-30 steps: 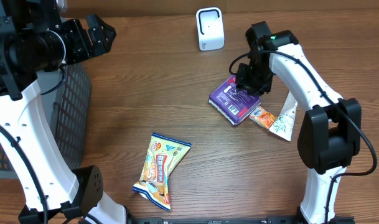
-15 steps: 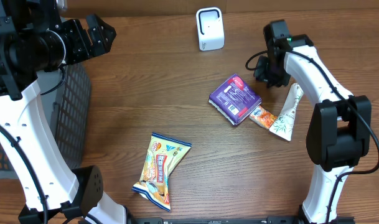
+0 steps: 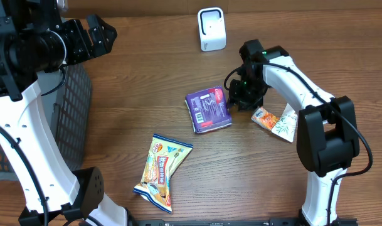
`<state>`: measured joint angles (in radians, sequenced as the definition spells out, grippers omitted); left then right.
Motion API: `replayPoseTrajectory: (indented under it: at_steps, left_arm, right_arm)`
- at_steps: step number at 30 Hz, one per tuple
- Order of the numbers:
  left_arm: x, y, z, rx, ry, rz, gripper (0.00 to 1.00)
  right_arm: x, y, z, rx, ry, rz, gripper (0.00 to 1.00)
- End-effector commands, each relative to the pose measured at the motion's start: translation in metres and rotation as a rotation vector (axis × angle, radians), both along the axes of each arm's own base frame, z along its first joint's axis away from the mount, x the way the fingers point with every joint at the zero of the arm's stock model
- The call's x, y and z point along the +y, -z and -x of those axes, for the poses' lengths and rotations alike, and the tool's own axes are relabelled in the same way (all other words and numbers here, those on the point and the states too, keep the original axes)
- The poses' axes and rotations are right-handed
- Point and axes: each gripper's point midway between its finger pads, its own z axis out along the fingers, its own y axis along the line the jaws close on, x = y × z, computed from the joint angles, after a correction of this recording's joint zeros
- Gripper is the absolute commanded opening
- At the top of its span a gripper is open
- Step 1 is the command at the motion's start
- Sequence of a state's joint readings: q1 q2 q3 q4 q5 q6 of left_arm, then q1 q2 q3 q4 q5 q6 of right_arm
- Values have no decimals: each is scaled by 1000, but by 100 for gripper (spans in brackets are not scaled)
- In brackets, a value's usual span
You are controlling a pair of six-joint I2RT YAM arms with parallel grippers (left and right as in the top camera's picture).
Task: Scan the item barcode
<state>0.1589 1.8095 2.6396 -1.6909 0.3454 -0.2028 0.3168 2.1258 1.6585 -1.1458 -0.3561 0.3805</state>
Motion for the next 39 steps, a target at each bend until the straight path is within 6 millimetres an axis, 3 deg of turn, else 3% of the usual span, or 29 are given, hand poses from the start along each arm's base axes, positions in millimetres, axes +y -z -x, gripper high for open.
replayPoseTrajectory:
  at_steps: [1,6,17,19,23,25,26,28,31,34,39]
  left_arm:
    - [-1,-5,2,-21,9,-1,100]
    - [-1,-5,2,-21,9,-1,100]
    - [-1,-5,2,-21,9,-1,100]
    - [-1,-5,2,-21,9,-1,100]
    - [-1,-5,2,-21,9,-1,100]
    - [-1,-5,2,-21,9,-1,100]
    - [-1,-5,2,-21,9,-1,100]
    - [-1,-5,2,-21,9,-1,100]
    - [-1,-5,2,-21,9,-1,100]
    - [-1,-5,2,-21,9,-1,100]
    - [-1,-5,2,-20,9,0,100]
  right_arm:
    - [0,-39,-29,-126,3,-50,54]
    - [-3,-38,-31,-201,-161,-60,86]
    - [38,0,-11,-229,-264,-135,84]
    - [38,4,-12,-233,-255,-137,79]
    - [32,8,-15,-229,-218,-96,32]
    - [25,9,-16,-225,-195,-59,14]
    - [21,7,-18,-223,-190,-47,10]
    - [14,1,-21,-219,-176,-18,5]
    - [-15,-22,-34,-218,-109,128,4]
    - [-48,-66,-44,-251,-90,315,4]
    - [-86,-118,-42,-307,19,622,4]
